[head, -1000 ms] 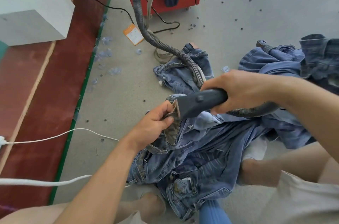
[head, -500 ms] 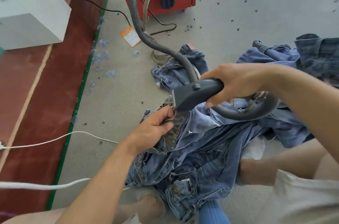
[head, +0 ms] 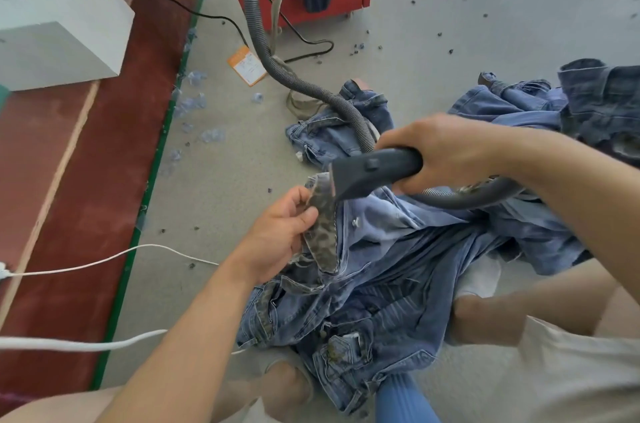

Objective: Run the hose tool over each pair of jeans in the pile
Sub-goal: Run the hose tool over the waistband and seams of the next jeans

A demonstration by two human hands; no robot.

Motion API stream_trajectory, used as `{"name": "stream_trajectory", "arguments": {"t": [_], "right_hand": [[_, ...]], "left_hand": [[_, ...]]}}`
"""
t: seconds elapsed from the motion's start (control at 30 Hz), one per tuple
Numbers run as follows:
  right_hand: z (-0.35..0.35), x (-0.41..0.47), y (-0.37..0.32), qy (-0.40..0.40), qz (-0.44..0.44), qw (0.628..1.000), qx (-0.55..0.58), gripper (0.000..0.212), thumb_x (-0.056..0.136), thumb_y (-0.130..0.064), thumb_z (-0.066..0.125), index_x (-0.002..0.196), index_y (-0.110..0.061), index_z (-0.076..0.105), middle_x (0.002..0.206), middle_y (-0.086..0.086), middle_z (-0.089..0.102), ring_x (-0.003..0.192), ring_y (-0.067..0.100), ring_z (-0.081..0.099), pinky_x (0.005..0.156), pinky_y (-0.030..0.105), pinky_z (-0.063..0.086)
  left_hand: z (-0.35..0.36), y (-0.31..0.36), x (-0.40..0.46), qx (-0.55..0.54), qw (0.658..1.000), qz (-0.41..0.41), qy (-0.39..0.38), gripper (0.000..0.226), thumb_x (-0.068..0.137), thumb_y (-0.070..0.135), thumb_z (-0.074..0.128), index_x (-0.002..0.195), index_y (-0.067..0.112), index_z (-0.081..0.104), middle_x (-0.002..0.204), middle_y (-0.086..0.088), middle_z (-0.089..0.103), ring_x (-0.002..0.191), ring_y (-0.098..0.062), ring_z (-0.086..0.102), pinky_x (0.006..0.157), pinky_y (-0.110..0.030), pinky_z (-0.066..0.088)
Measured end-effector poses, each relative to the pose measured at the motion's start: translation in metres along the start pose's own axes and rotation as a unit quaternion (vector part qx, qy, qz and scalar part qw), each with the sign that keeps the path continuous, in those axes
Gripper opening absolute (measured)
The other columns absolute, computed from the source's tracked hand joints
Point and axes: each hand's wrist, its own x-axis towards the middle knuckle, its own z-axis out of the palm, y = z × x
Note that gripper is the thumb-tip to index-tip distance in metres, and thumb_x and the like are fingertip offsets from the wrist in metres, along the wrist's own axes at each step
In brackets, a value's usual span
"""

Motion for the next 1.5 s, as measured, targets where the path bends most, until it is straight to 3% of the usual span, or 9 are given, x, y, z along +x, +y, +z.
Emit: {"name": "stream_trajectory", "arguments": {"t": [0.3,0.47,0.63,0.77,0.9,1.0,1.13,1.3,1.5], "right_hand": [[0.027,-0.006,-0.029,-0.026,-0.050,0.994,-0.099,0.035,0.085,-0.037,0.068,0.117,-0.046,0.057,0.080,-0.017,0.065,0.071,0.008,0.057,0.066,0.038,0.054],[0.017,-0.007,-0.017,-0.019,-0.051,0.995,-0.089,0.031,0.085,-0.037,0.069,0.112,-0.046,0.057,0.074,-0.019,0.062,0.067,-0.003,0.054,0.066,0.037,0.054],[0.035,-0.007,-0.019,-0.019,-0.054,0.979,-0.198,0.028,0.090,-0.043,0.063,0.113,-0.043,0.048,0.081,-0.012,0.060,0.072,0.019,0.061,0.059,0.037,0.054],[0.041,-0.002,-0.025,-0.006,-0.077,0.989,-0.129,0.032,0.089,-0.047,0.066,0.117,-0.043,0.053,0.083,-0.012,0.065,0.071,0.013,0.060,0.062,0.036,0.053],[0.025,-0.001,-0.010,0.027,-0.033,0.997,-0.059,0.031,0.083,-0.035,0.070,0.110,-0.043,0.057,0.074,-0.015,0.064,0.067,-0.001,0.056,0.066,0.038,0.053],[0.026,-0.002,-0.005,0.005,0.001,0.995,-0.095,0.030,0.083,-0.036,0.068,0.109,-0.045,0.055,0.072,-0.015,0.061,0.066,0.003,0.055,0.065,0.042,0.055],[0.041,0.000,-0.012,-0.012,-0.011,0.996,-0.084,0.033,0.087,-0.037,0.070,0.116,-0.045,0.056,0.078,-0.014,0.064,0.070,0.007,0.059,0.065,0.038,0.054],[0.021,0.004,-0.001,0.061,0.009,0.997,0.036,0.032,0.083,-0.031,0.077,0.108,-0.042,0.059,0.076,-0.020,0.066,0.072,-0.004,0.062,0.059,0.016,0.041],[0.031,0.007,-0.005,-0.004,0.039,0.997,-0.071,0.030,0.086,-0.033,0.073,0.113,-0.038,0.059,0.080,-0.013,0.064,0.072,0.013,0.060,0.069,0.035,0.053]], "left_hand": [[0.009,0.000,0.010,-0.089,0.995,-0.025,0.028,0.018,0.108,0.002,0.039,0.114,0.004,0.056,0.100,-0.017,0.072,0.086,-0.023,0.069,0.071,-0.033,0.061],[-0.003,0.007,0.013,-0.222,0.971,-0.021,0.082,0.020,0.108,0.003,0.037,0.112,0.005,0.056,0.095,-0.014,0.072,0.081,-0.020,0.072,0.069,-0.032,0.061],[-0.003,0.003,0.016,-0.273,0.956,-0.049,0.093,0.030,0.110,0.007,0.036,0.134,0.001,0.052,0.122,-0.022,0.067,0.109,-0.030,0.067,0.096,-0.044,0.058],[-0.004,-0.004,0.017,-0.276,0.950,-0.062,0.132,0.021,0.110,0.010,0.036,0.120,0.004,0.054,0.103,-0.019,0.070,0.093,-0.027,0.071,0.084,-0.043,0.062],[-0.010,-0.001,0.020,-0.291,0.942,-0.092,0.139,0.048,0.105,0.020,0.053,0.146,-0.001,0.041,0.146,-0.032,0.052,0.134,-0.043,0.053,0.116,-0.061,0.037],[-0.010,0.000,0.018,-0.231,0.959,-0.104,0.130,0.063,0.087,0.017,0.075,0.141,0.001,0.048,0.129,-0.026,0.067,0.117,-0.040,0.066,0.104,-0.061,0.050],[-0.008,-0.009,0.022,-0.216,0.953,-0.105,0.186,0.022,0.094,0.000,0.064,0.113,0.010,0.062,0.099,-0.018,0.075,0.076,-0.026,0.075,0.061,-0.038,0.063],[-0.029,-0.005,0.025,-0.324,0.914,-0.069,0.233,0.020,0.103,-0.004,0.047,0.103,0.014,0.056,0.097,-0.015,0.071,0.077,-0.026,0.074,0.060,-0.038,0.064],[-0.028,-0.002,0.027,-0.390,0.889,-0.081,0.225,0.024,0.106,-0.004,0.038,0.102,0.012,0.055,0.102,-0.020,0.069,0.089,-0.031,0.070,0.061,-0.046,0.064]]}}
